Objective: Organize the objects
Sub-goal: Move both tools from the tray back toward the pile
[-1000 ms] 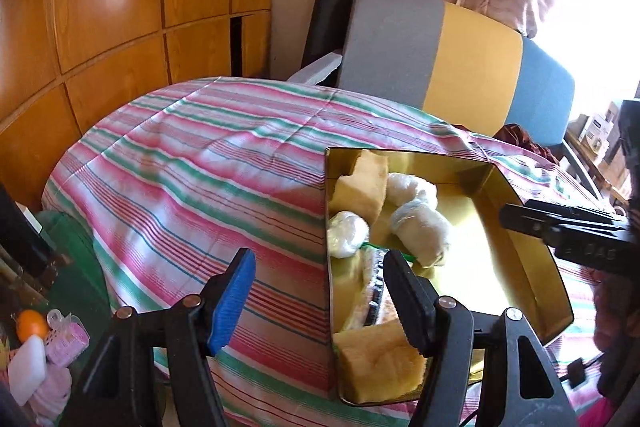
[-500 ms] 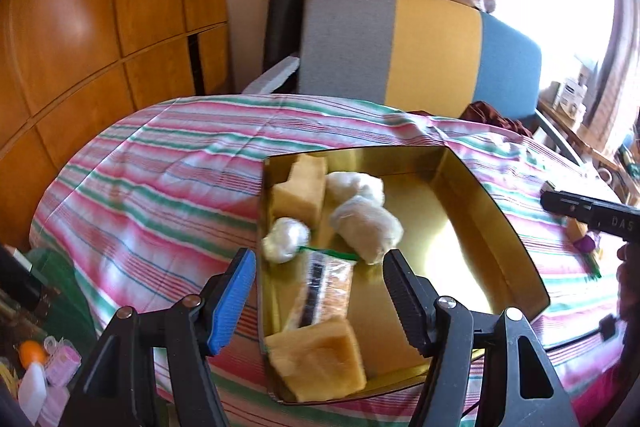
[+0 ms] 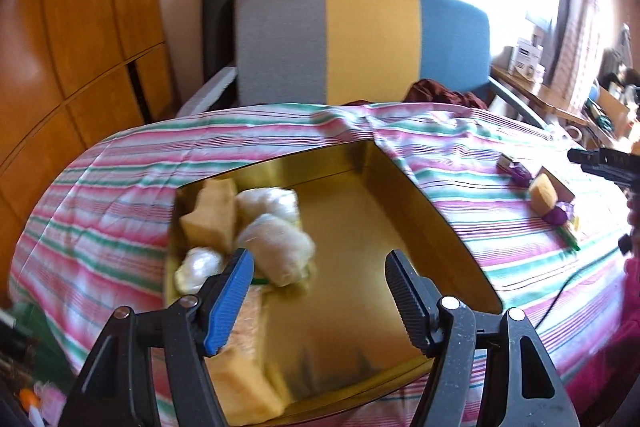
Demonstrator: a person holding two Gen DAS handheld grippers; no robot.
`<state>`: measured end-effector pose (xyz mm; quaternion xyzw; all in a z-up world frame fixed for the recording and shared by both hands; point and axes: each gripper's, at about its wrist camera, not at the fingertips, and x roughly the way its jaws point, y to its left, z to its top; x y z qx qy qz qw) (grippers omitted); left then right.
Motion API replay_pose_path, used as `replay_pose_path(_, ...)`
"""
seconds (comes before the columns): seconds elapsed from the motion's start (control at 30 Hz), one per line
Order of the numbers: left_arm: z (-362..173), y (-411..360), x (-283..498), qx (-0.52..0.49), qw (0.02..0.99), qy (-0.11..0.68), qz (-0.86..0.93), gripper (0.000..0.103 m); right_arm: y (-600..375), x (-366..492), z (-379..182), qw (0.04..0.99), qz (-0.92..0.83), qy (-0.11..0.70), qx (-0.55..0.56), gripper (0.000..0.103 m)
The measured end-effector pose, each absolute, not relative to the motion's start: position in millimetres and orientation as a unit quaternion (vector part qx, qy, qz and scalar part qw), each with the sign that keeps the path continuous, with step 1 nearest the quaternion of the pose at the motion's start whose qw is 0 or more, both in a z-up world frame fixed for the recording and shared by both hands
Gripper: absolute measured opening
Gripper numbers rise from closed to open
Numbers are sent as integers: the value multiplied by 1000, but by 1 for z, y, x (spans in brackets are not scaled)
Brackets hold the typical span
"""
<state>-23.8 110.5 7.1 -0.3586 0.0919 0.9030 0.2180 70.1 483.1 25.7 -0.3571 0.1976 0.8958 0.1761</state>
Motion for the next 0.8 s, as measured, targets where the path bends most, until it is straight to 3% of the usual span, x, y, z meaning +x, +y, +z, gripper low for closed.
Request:
replay_pose_path(0.33, 18, 182, -29, -357, 275, 124, 884, 69, 589, 119, -11, 317, 840, 316, -306, 58)
replay_pose_path(0.43, 21, 214, -35, -359, 295, 133, 875, 69, 604, 130, -20, 318, 818, 369, -305, 58)
replay_pose_path(0.8, 9, 367, -56, -369, 372, 189, 830, 69, 605, 132, -25, 287, 812, 403, -309, 58)
